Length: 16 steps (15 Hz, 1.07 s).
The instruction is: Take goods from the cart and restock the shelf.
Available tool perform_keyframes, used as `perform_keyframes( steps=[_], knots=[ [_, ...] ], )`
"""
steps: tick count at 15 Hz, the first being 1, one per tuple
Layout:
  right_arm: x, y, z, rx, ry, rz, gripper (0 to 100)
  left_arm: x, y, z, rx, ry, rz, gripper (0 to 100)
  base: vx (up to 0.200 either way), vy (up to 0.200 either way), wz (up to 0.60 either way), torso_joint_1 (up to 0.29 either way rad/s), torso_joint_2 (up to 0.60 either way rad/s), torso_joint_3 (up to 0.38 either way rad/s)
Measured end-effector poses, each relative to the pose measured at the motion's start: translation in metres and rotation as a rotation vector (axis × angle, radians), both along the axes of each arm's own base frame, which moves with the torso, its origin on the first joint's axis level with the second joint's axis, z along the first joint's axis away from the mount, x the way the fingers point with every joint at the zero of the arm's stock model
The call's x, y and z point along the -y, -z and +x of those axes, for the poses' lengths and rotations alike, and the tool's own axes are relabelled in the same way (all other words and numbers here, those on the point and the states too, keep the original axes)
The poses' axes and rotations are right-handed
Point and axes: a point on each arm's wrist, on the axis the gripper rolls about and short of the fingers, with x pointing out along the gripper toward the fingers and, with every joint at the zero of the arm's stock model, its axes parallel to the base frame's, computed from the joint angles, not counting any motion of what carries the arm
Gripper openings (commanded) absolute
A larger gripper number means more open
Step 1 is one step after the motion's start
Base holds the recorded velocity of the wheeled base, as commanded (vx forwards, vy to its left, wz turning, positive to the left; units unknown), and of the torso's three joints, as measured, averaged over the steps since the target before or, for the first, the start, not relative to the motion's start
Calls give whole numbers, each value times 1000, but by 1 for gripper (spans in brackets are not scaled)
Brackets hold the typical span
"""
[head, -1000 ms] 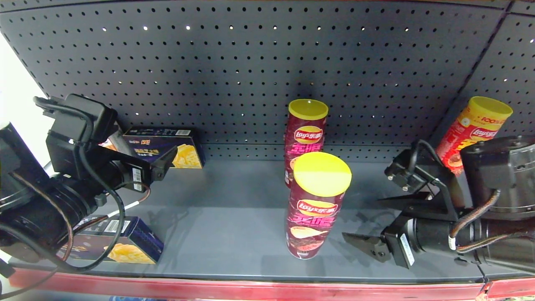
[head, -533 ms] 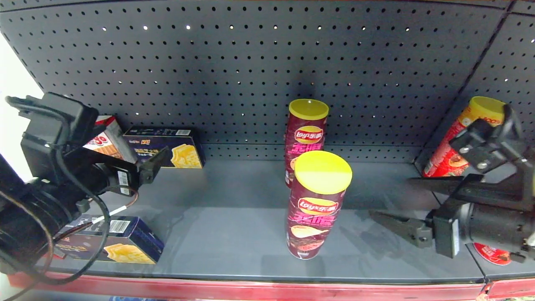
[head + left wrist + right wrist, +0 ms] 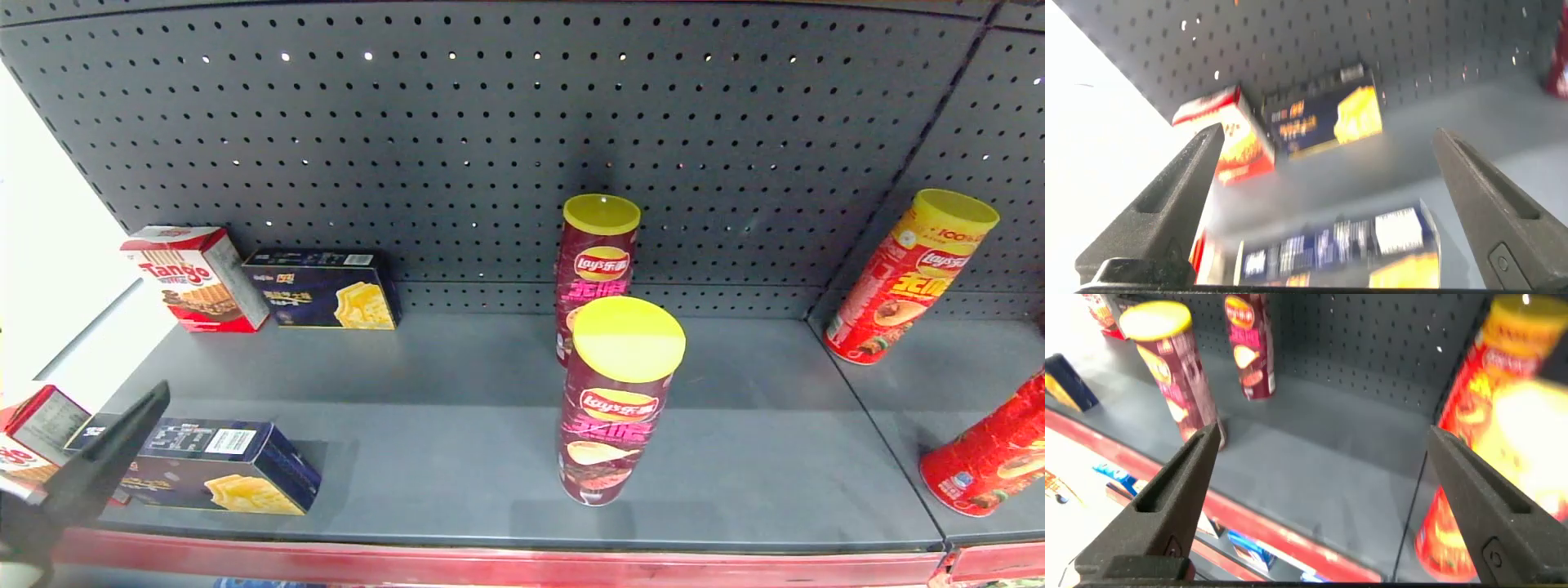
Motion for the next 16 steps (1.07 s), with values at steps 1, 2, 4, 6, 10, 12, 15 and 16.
perform_keyframes(
  steps=[1,2,4,6,10,12,15,16],
  knots=[
    [4,14,-5,-1,1,-2,100,-4,7,-14,-18,0,15,100,0,0,0,0,0,0],
    [7,28,-8,-4,2,-4,100,-9,15,-30,-38,1,33,100,0,0,0,0,0,0],
    [10,42,-13,0,0,-1,100,-18,35,-59,-80,1,66,100,0,0,0,0,0,0],
    [12,58,-15,-7,-4,-7,100,-26,55,-83,-106,0,86,100,0,0,0,0,0,0],
    [14,91,-17,-33,6,-26,100,-31,90,-101,-115,-4,93,100,0,0,0,0,0,0],
    [13,110,-17,-76,47,-52,100,-31,112,-100,-145,-2,98,100,0,0,0,0,0,0],
    [13,124,-20,-178,166,-39,100,-30,121,-98,-171,11,55,100,0,0,0,0,0,0],
    [13,124,-20,-190,200,-26,100,-30,122,-97,-184,7,43,100,0,0,0,0,0,0]
  ],
)
